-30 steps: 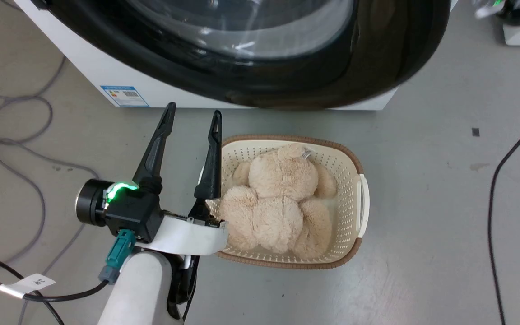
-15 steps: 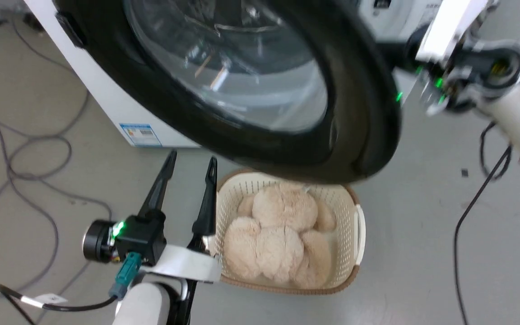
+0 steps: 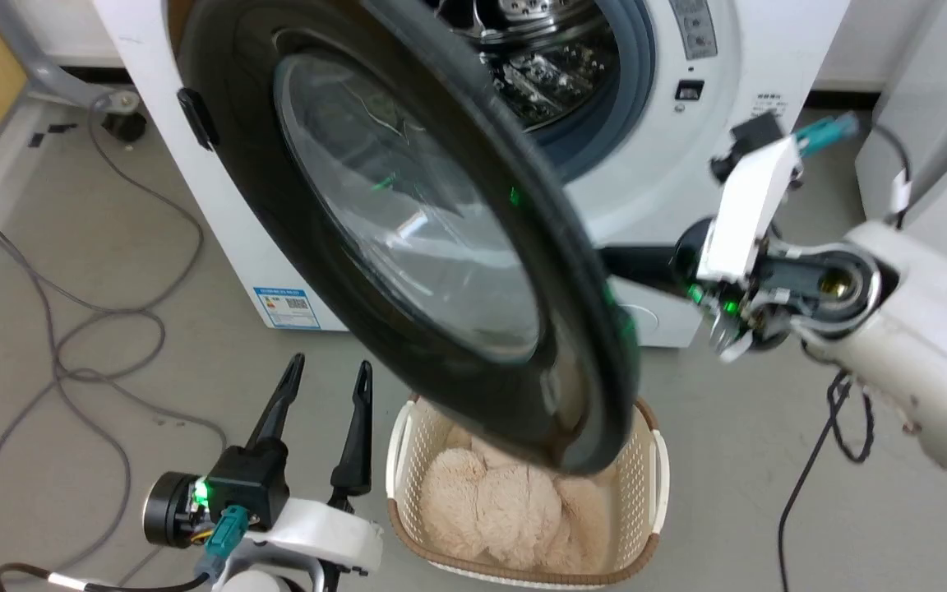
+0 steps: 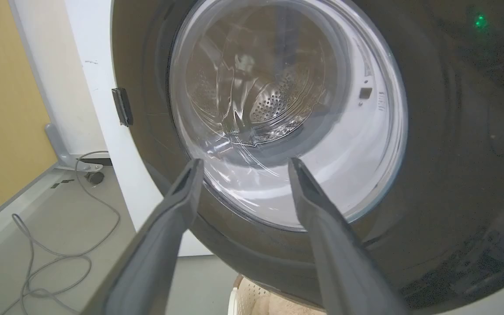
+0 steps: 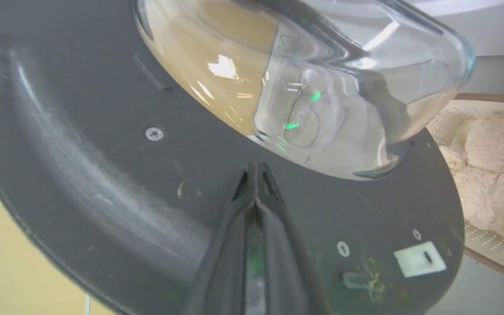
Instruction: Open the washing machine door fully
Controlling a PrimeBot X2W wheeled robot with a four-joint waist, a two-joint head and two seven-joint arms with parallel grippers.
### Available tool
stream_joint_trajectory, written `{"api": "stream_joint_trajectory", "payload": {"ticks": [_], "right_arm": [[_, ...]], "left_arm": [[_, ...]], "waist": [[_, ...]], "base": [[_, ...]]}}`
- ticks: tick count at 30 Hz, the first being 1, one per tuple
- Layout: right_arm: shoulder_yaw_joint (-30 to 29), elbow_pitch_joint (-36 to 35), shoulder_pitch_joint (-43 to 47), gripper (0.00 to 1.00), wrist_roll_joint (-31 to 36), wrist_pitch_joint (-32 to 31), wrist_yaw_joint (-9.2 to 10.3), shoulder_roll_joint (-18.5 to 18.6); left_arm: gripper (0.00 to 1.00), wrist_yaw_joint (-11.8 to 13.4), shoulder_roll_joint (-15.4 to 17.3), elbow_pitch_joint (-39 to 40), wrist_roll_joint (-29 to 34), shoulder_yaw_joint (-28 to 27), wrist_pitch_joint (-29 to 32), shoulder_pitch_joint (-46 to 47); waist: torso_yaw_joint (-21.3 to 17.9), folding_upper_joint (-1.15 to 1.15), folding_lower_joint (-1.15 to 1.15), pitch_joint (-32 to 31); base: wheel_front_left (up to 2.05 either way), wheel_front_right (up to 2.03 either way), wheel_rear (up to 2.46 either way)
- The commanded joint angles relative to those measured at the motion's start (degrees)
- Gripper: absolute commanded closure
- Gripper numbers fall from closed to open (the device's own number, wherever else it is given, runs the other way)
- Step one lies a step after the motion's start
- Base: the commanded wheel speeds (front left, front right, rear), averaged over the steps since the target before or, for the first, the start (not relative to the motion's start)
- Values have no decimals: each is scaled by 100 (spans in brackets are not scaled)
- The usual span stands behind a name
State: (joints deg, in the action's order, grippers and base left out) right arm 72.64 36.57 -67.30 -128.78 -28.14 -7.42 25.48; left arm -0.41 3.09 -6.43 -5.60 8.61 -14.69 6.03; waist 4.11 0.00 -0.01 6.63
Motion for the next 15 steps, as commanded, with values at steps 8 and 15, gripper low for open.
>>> {"api": "stream_joint_trajectory", "payload": {"ticks": [8, 15], "right_arm": [[66, -1153, 518, 100, -1, 153, -7, 182], [70, -1732, 820, 100, 229, 81, -7, 146]], "left_arm": [[0, -47, 37, -155, 62, -85, -30, -192], [0, -54, 29, -203, 70, -88, -30, -190]], "waist": [[78, 0, 1, -158], [88, 0, 1, -152]], "base": [[0, 0, 0], [0, 0, 0]]}}
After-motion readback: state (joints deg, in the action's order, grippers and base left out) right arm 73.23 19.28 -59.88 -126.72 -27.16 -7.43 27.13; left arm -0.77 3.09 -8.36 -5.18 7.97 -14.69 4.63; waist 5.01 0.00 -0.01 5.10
